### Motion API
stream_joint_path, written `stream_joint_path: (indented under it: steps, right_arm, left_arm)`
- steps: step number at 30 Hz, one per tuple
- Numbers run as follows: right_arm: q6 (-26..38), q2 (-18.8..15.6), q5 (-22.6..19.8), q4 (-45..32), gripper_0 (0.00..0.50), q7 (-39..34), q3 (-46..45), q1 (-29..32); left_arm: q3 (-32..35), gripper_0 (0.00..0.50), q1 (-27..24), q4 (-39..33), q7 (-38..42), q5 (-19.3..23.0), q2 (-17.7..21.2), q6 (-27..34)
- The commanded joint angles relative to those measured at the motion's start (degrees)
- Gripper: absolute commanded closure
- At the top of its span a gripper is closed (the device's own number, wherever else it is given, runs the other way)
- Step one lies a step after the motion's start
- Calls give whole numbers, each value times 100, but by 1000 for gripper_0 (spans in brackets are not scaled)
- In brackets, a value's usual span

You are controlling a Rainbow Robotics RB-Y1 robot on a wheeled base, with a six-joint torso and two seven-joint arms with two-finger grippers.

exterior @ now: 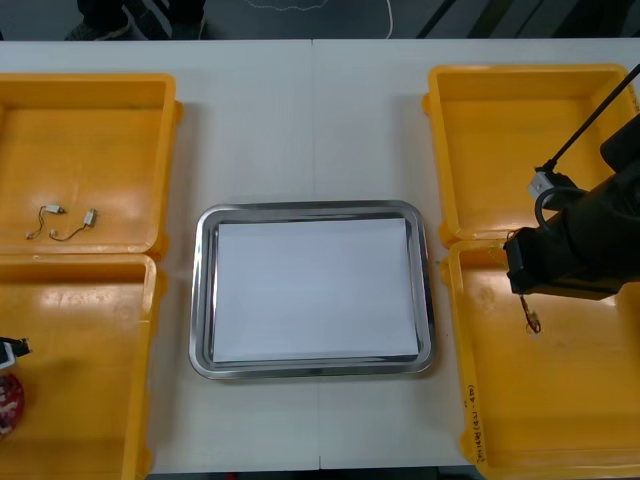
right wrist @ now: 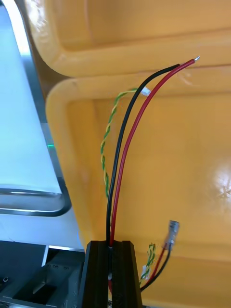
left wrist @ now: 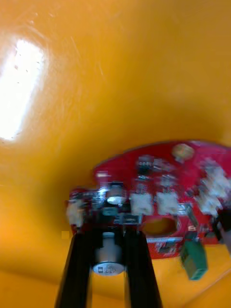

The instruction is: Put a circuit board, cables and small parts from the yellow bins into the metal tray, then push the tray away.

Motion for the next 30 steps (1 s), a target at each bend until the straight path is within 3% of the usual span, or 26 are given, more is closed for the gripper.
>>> stream_joint_path:
  steps: [1,10,22,30]
  right_arm:
    - [44,259,139,-168,500,-113,-150,-290]
    - [44,364,95,-265,500,-183,-141,-326]
    - [44,399,209,-282,500,-104,35,-326]
    - [44,443,429,-282,500,-86,184,-326]
  left_arm:
    - [-18,500,113,23,-218,-29,-55,-49]
    - [34,500,-54,5,-218,59,-55,153]
    - [113,500,-370,-786,-218,94,-64,1322]
    - [-36,500,-1091,-918,-218,-55,-55,2183]
